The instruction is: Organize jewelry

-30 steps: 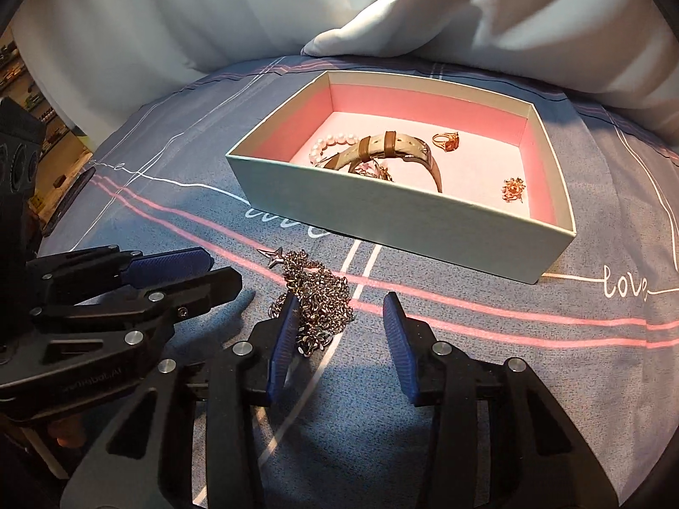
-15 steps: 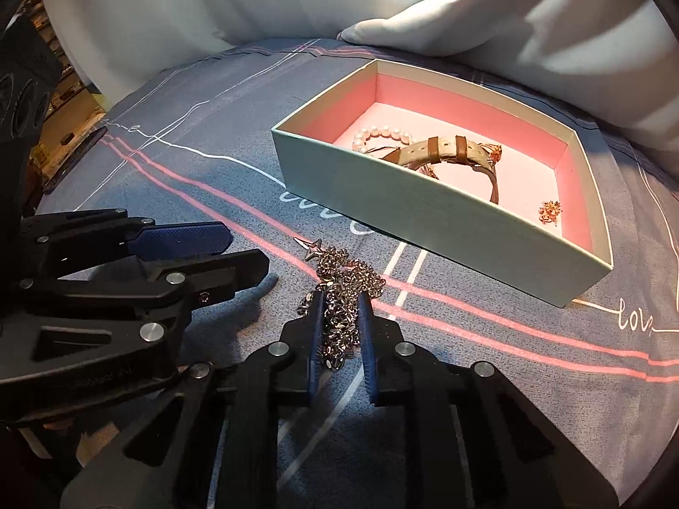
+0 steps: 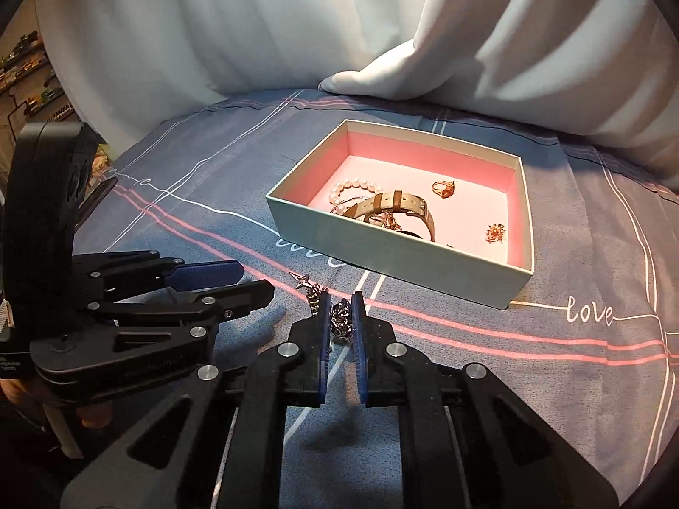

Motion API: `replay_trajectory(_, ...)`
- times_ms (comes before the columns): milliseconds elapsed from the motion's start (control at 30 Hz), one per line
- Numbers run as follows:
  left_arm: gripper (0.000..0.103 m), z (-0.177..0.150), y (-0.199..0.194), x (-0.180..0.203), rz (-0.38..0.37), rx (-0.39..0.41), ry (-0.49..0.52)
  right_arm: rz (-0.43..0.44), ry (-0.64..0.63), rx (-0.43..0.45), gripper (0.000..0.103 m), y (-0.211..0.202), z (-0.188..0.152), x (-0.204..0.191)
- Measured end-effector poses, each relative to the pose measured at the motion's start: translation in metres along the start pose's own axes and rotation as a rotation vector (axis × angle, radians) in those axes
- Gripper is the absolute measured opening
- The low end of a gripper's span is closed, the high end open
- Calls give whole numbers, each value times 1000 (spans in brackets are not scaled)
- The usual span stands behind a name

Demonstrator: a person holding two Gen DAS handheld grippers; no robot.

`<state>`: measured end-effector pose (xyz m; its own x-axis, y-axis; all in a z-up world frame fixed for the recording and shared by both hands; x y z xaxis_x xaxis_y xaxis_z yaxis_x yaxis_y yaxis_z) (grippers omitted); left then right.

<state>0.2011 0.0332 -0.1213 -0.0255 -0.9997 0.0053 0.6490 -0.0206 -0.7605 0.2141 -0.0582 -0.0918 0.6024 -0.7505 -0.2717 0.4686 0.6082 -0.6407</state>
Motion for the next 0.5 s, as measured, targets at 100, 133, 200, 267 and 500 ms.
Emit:
replay_trajectory(100, 34, 2, -4, 2, -2, 8, 5, -7, -11, 21, 10, -10, 7, -1)
replay_trajectory(133, 32, 3, -6, 2, -1, 14, 7, -9, -15, 26, 10, -13, 8, -1)
replay_trajectory(200, 24, 5, -9, 3, 2, 20, 12, -12, -23, 38, 10, -19, 12, -2)
replay_trajectory(267, 19, 8, -12, 5, -1, 23, 19, -14, -35, 49, 10, -22, 18, -5)
replay_trajectory(500, 2, 34, -35, 14, -2, 86, 53, -31, -98, 103, 10, -46, 47, -17)
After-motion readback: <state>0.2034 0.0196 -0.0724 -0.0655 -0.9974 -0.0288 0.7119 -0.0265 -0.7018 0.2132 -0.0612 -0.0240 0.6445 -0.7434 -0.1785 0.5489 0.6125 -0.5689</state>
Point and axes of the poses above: each gripper's, at about its wrist camera, not at the fingertips, and y roughly the way its jaws point, x to its right, z to its top, the point moved 9 cm from there along y, roughly the way its jaws point, and after that the axes turned 13 degrees about z, right-handed, at the moved point
